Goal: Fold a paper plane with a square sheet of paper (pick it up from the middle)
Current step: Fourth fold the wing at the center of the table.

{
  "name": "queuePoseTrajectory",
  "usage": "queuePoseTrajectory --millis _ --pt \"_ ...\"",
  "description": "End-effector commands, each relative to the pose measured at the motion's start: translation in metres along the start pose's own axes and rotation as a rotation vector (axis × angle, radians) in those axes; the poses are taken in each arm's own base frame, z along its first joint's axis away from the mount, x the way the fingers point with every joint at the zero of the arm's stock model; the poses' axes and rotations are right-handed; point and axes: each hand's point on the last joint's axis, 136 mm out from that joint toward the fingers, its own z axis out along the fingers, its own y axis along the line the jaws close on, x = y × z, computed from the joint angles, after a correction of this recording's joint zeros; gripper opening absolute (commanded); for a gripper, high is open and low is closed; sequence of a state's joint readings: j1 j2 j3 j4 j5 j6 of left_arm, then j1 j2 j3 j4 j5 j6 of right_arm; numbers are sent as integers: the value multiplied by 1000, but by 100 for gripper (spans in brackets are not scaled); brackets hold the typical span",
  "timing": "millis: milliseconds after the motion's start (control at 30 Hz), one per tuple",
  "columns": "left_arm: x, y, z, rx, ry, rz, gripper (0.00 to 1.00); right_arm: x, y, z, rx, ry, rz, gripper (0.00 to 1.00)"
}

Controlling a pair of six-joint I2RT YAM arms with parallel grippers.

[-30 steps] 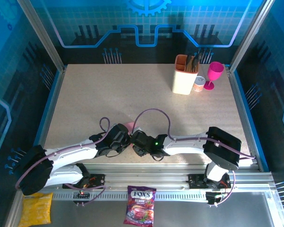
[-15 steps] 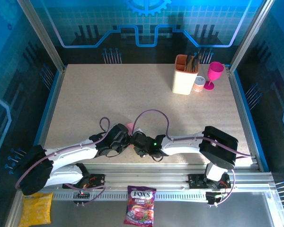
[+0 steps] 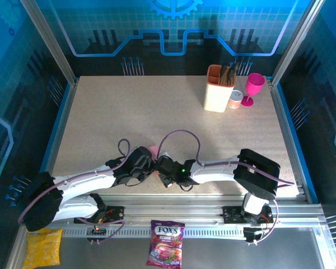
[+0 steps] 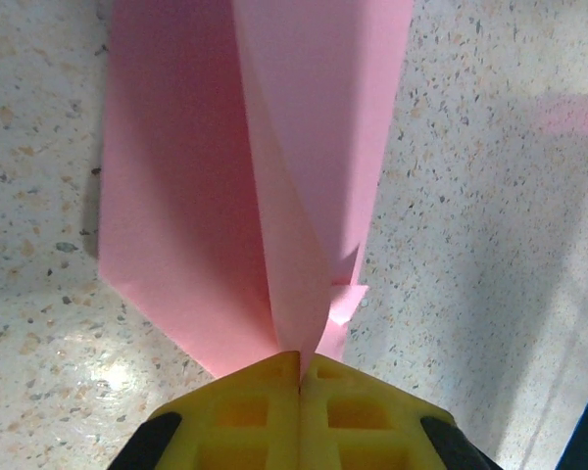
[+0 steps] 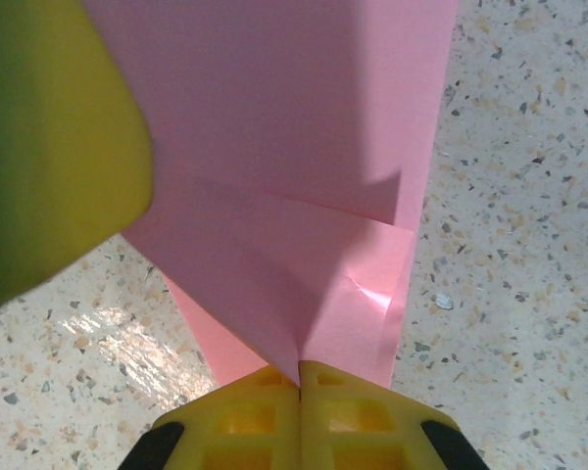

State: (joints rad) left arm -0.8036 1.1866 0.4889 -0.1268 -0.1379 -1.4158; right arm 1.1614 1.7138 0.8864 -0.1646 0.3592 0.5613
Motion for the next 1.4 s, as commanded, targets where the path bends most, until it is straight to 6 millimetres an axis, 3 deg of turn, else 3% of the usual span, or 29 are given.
queuePoseTrajectory --millis 0,233,400,567,667,900,1233,1367 --pt "-1 0 -2 -7 -11 0 0 18 -16 9 40 45 34 0" --pt "-3 -12 -8 16 -21 57 0 30 -23 13 41 61 102 0" --pt "-16 -23 -28 16 -99 154 24 40 -27 17 -19 85 188 0" --pt "-25 -19 -41 16 -154 218 35 48 -29 19 -116 124 289 0" --pt "-27 -13 -42 6 -162 261 31 54 -30 22 -183 156 368 0" --pt "-17 -18 -32 69 -125 415 0 69 -34 27 -293 210 542 0" --pt "14 -47 -1 214 3 608 0 79 -30 36 -355 270 616 0" --pt "17 -47 11 211 17 629 0 84 -32 38 -358 287 634 0"
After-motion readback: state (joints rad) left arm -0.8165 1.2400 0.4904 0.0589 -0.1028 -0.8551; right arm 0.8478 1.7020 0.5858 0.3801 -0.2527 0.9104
